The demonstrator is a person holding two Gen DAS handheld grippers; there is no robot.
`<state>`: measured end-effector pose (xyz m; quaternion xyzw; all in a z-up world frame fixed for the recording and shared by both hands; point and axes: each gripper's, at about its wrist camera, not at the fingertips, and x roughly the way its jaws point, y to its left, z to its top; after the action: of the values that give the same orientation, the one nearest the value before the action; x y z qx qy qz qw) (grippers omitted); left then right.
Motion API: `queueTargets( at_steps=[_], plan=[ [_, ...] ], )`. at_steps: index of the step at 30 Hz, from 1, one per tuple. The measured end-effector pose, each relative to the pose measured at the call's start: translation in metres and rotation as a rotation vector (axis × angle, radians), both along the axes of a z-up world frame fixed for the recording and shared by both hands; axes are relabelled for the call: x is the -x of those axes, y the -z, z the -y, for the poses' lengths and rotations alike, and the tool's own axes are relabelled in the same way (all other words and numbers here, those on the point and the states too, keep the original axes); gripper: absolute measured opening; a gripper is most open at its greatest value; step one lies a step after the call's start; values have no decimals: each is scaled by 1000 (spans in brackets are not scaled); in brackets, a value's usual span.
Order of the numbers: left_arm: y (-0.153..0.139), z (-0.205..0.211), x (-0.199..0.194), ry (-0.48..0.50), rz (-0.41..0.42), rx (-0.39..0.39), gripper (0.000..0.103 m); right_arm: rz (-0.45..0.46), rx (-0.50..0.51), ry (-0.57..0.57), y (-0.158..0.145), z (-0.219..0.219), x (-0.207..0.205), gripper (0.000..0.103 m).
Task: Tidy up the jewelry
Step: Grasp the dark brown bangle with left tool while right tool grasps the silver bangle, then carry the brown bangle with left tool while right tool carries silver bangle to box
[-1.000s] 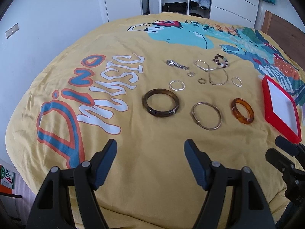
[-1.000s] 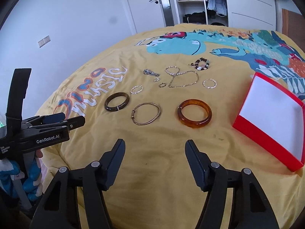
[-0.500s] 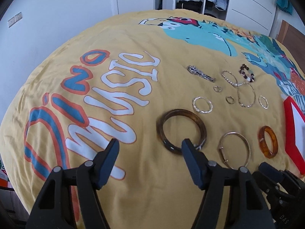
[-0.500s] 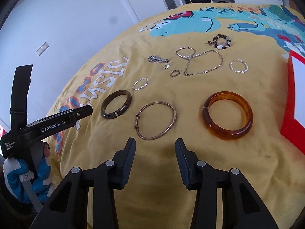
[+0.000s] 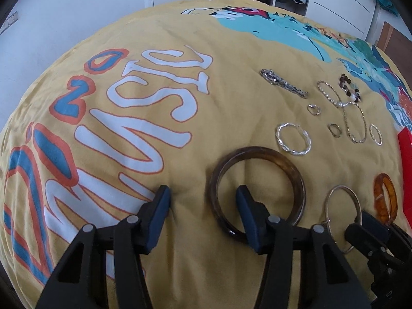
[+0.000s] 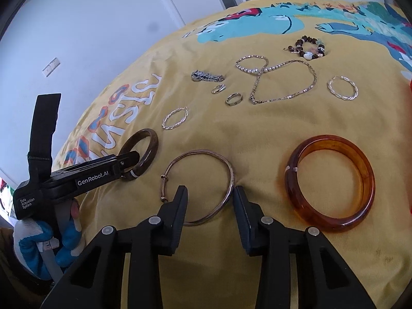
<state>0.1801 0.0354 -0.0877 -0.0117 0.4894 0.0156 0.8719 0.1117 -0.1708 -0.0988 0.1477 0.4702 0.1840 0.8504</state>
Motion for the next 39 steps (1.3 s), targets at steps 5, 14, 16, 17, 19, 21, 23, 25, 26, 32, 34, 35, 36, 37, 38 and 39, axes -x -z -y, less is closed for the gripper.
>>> queueTargets(
  at_steps=[5, 14, 16, 17, 19, 21, 23, 25, 26, 32, 34, 35, 36, 37, 38, 39],
  plan=[
    [5, 2, 1, -1, 26, -8, 54, 15, 8, -17, 5, -3, -3, 39],
    [5, 5, -1, 5, 46, -27, 54, 37, 52, -10, 6, -8, -9, 17],
    [3, 6, -1, 6, 47, -33, 52, 38, 62, -10, 5, -8, -9, 13],
    [3, 7, 0, 9, 49, -39, 49, 43, 78, -18, 4, -11, -9, 11],
    [1, 10, 1, 19, 57, -52, 43, 50, 105, -32, 1, -14, -7, 9],
    [-1, 13, 3, 30, 63, -71, 36, 65, 151, -53, -3, -20, -5, 8],
    [-2, 14, 5, 34, 63, -80, 26, 76, 170, -67, -7, -23, -4, 5],
    [-4, 14, 5, 33, 62, -83, 18, 84, 181, -72, -10, -24, -3, 5],
    [-6, 13, 6, 31, 61, -85, 14, 89, 188, -74, -12, -25, -2, 5],
    [-14, 12, 12, 26, 67, -87, 11, 119, 223, -81, -26, -25, 5, 5],
    [-19, 12, 14, 26, 74, -86, 11, 133, 240, -85, -32, -25, 9, 5],
    [-22, 12, 16, 26, 77, -86, 11, 138, 245, -86, -35, -25, 11, 5],
    [-25, 12, 17, 26, 81, -86, 11, 142, 249, -85, -37, -25, 14, 5],
    [-29, 11, 19, 25, 85, -86, 11, 146, 253, -84, -40, -24, 15, 5],
    [-32, 11, 21, 25, 89, -87, 11, 151, 259, -83, -43, -23, 18, 5],
    [-35, 11, 23, 24, 94, -88, 11, 156, 263, -81, -47, -22, 21, 5]
  ],
)
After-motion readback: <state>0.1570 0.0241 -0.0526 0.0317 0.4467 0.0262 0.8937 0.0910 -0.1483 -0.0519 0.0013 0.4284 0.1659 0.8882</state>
